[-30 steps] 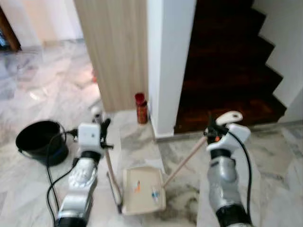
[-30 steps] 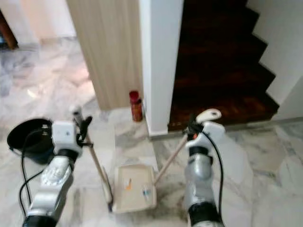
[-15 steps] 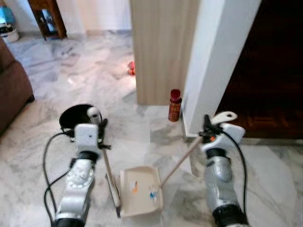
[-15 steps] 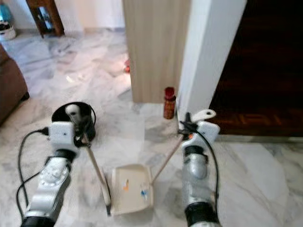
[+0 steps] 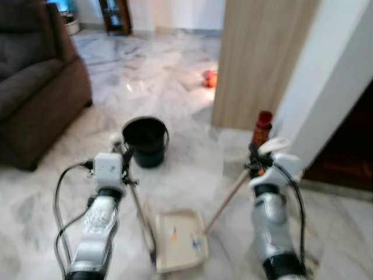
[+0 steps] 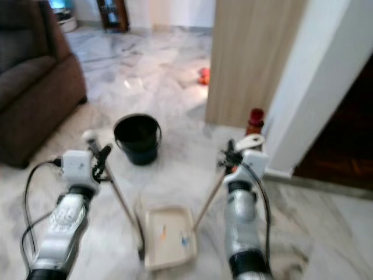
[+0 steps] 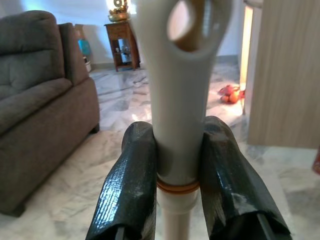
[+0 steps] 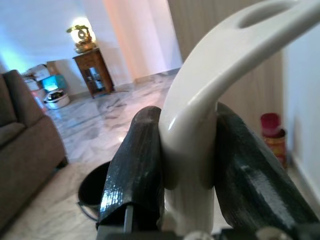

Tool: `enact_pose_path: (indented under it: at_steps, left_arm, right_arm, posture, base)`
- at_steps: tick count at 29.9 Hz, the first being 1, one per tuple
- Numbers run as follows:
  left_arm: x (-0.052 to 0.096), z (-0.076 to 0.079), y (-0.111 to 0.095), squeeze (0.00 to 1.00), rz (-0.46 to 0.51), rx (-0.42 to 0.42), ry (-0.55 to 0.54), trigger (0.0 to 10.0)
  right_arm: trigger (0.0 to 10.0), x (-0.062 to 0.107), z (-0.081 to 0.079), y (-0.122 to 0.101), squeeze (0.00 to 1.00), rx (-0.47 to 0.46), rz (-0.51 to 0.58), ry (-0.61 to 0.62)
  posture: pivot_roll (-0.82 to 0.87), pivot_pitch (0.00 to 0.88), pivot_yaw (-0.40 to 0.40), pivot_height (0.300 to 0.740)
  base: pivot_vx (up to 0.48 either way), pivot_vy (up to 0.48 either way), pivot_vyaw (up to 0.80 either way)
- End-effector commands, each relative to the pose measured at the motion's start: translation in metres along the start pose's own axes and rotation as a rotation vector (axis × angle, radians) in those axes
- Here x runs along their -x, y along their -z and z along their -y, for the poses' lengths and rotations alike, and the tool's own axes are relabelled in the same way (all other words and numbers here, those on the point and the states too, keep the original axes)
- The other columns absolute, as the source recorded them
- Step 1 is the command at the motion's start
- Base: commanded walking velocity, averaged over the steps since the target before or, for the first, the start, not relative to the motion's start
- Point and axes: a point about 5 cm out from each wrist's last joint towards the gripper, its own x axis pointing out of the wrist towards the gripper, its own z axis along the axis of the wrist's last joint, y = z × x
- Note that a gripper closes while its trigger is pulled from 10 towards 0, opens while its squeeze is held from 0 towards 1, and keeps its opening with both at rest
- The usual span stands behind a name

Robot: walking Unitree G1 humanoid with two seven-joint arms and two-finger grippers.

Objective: Sweep floor

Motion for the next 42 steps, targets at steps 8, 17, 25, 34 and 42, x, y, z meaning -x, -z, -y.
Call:
enact_pose_path:
  at_steps: [8,17,25,34,42]
  left_arm:
    - [-0.0039,0.0065,-0.0110,0.00,0.053,-0.006,0.020,10.0]
    - [-0.0036,0.0060,-0.0109,0.00,0.052,-0.007,0.021,10.0]
    - [-0.0037,0.0057,-0.0110,0.00,0.052,-0.008,0.021,10.0]
    - [-0.0040,0.0057,-0.0112,0.00,0.054,-0.008,0.020,10.0]
    - [-0.0040,0.0060,-0.0118,0.00,0.059,-0.013,0.022,10.0]
  right_arm:
    - [10.0,-0.0044,0.0044,-0.0113,0.00,-0.036,0.055,0.025]
    - [10.0,-0.0043,0.0038,-0.0112,0.00,-0.038,0.055,0.022]
    - [10.0,-0.0043,0.0034,-0.0111,0.00,-0.038,0.054,0.021]
    - [10.0,-0.0044,0.0032,-0.0108,0.00,-0.040,0.053,0.019]
    - [10.0,-0.0042,0.0030,-0.0107,0.00,-0.042,0.052,0.017]
  posture:
    - [0.13,0.000,0.041,0.740]
    - [0.13,0.000,0.042,0.740]
    - [0.13,0.000,0.043,0.740]
    - [0.13,0.000,0.043,0.740]
    - [0.13,0.000,0.043,0.740]
  base:
    - [0.000,0.290,0.00]
    - [0.000,0.289,0.00]
    - [0.000,0.289,0.00]
    - [0.000,0.285,0.00]
    - [0.000,0.000,0.00]
